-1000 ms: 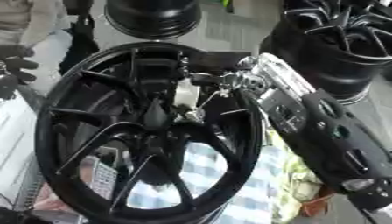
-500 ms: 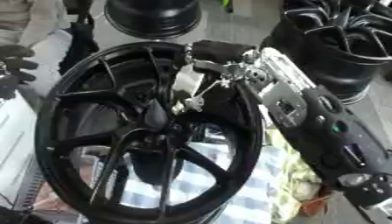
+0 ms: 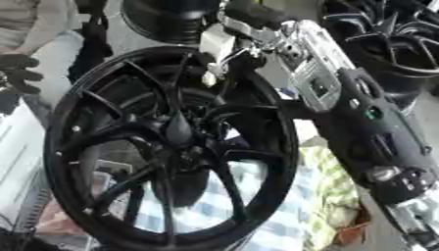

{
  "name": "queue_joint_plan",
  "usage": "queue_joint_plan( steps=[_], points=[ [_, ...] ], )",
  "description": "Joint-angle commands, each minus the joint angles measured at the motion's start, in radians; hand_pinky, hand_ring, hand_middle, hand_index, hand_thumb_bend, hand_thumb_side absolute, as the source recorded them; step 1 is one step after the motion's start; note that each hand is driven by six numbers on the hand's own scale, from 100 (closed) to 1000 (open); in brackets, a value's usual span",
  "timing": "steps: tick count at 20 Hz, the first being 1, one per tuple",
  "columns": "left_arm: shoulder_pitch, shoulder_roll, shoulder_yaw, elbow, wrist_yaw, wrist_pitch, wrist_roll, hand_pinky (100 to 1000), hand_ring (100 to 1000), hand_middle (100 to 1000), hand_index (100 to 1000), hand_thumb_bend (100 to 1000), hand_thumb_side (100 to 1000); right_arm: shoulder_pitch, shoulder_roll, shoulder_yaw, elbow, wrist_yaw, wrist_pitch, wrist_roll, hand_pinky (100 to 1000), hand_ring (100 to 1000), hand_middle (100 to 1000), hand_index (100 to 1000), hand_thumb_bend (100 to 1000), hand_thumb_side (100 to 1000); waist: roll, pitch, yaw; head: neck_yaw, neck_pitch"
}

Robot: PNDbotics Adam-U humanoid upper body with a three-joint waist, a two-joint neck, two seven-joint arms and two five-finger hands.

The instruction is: Pull the pin out of the wheel hub.

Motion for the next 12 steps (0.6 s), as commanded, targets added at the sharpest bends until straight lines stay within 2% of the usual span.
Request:
queue_joint_plan(
  steps=[1,7,12],
  points=[
    [-0.010,0.024,0.002,-0.011,0.006,0.002,-0.002,721,776,785,865,353,687,-0.033,-0.014,-0.041,0.013,0.012,0.013,-0.037,336,373,484,688,100,100,0.007,-0.019,0.001,-0.006,0.005],
    [-0.002,0.024,0.006,-0.011,0.012,0.007,0.002,720,776,785,865,353,686,-0.020,-0.052,-0.074,-0.003,-0.014,0.034,-0.090,338,375,481,686,100,100,0.004,-0.033,-0.004,-0.001,0.005],
    [0.006,0.024,0.013,-0.011,0.014,0.008,0.009,721,776,786,865,353,685,0.030,-0.118,-0.110,-0.037,-0.053,0.063,-0.141,339,375,478,683,100,100,0.006,-0.038,-0.015,0.004,0.005]
  ],
)
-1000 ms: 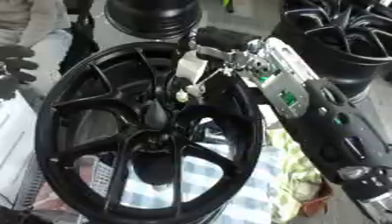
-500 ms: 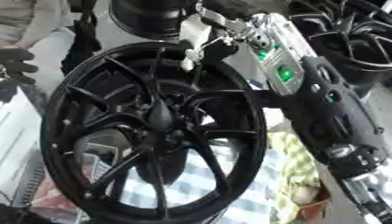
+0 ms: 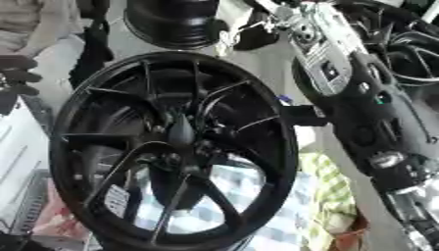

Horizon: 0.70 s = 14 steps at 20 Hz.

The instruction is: Pull the pin out of the wheel hub.

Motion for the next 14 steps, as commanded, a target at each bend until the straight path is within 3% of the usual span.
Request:
queue_joint_plan(
  steps=[1,14],
  points=[
    [-0.002,0.024,0.013,-0.011,0.002,0.001,0.008,721,776,786,865,353,685,0.009,-0.075,-0.036,-0.041,-0.031,0.018,-0.036,339,375,478,683,100,100,0.012,-0.016,-0.007,0.005,0.005],
    [0.012,0.020,0.026,-0.011,-0.002,0.003,0.023,721,776,786,865,352,685,0.188,-0.227,-0.172,-0.067,-0.133,0.092,-0.239,320,354,460,666,100,100,0.018,-0.014,-0.043,0.019,0.005]
  ],
)
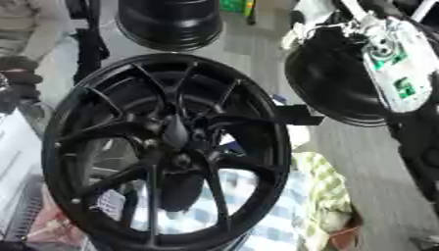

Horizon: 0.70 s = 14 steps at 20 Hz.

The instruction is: Pull the pin out of the wheel hub.

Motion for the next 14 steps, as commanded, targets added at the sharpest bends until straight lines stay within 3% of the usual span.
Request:
queue_joint_plan(
  steps=[1,14],
  points=[
    [-0.004,0.020,0.015,-0.011,-0.003,0.000,0.007,721,776,786,865,352,685,0.018,-0.066,-0.046,-0.012,-0.029,0.012,-0.059,319,353,459,666,100,100,0.013,-0.014,-0.005,0.005,0.005],
    [0.004,0.019,0.021,-0.011,-0.010,0.000,0.014,722,776,786,865,353,686,0.205,-0.135,-0.121,0.069,-0.108,0.037,-0.180,308,344,451,660,100,100,0.016,-0.009,-0.019,0.009,0.005]
  ],
)
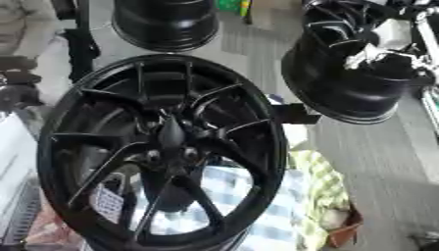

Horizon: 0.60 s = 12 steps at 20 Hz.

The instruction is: Pull the pin out of the wheel hub.

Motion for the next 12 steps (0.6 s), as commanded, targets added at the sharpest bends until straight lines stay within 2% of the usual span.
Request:
queue_joint_plan(
  steps=[1,8,12],
  points=[
    [-0.005,0.019,0.015,-0.011,-0.006,-0.001,0.005,722,776,786,865,353,686,0.015,-0.049,-0.030,0.014,-0.030,0.001,-0.033,308,344,451,660,100,100,0.009,-0.009,-0.002,0.002,0.005],
    [-0.002,0.018,0.017,-0.011,-0.010,0.000,0.007,722,776,786,865,351,687,0.098,-0.040,-0.061,0.096,-0.086,-0.005,-0.097,303,339,447,658,100,100,0.009,-0.006,-0.008,0.004,0.005],
    [-0.001,0.018,0.018,-0.011,-0.012,-0.001,0.008,722,776,786,865,350,687,0.127,-0.029,-0.079,0.185,-0.125,-0.007,-0.135,304,340,448,660,100,100,0.010,-0.004,-0.008,0.005,0.005]
  ],
)
